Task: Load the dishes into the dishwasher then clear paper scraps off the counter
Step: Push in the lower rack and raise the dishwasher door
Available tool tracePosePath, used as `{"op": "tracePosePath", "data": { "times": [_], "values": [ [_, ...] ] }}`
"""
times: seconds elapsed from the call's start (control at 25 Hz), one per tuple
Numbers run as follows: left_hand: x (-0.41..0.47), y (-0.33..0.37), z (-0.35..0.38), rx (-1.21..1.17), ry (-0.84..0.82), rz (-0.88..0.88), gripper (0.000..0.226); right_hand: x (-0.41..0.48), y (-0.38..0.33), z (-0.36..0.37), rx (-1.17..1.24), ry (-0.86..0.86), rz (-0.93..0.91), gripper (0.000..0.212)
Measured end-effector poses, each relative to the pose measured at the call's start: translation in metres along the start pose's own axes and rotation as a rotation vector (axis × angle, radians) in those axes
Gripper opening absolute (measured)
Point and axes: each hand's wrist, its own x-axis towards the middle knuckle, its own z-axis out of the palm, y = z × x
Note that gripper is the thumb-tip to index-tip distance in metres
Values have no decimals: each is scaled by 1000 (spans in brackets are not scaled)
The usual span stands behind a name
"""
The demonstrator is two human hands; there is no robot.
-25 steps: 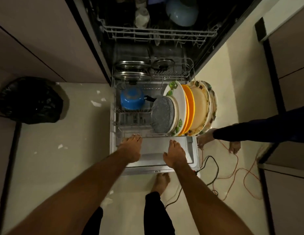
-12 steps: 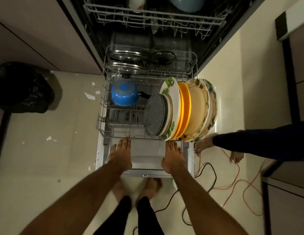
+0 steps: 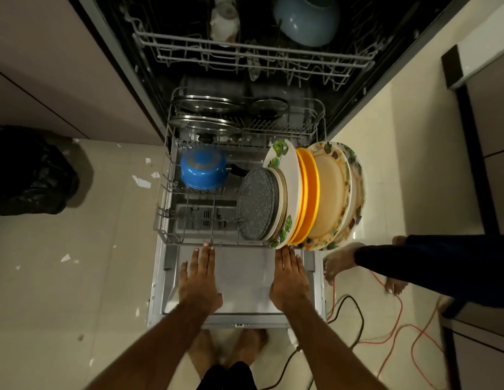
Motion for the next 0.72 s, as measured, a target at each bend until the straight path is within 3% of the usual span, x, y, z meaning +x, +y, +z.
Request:
{"op": "tracePosePath", "data": {
  "times": [0.48,0.72],
  "values": [
    [114,-4,-86,-178,235,52,131,130,8,-60,-17,257,-69,108],
    [175,-6,-144,-129,287,52,134,194,7,-111,-23,270,-64,118]
  ]
}}
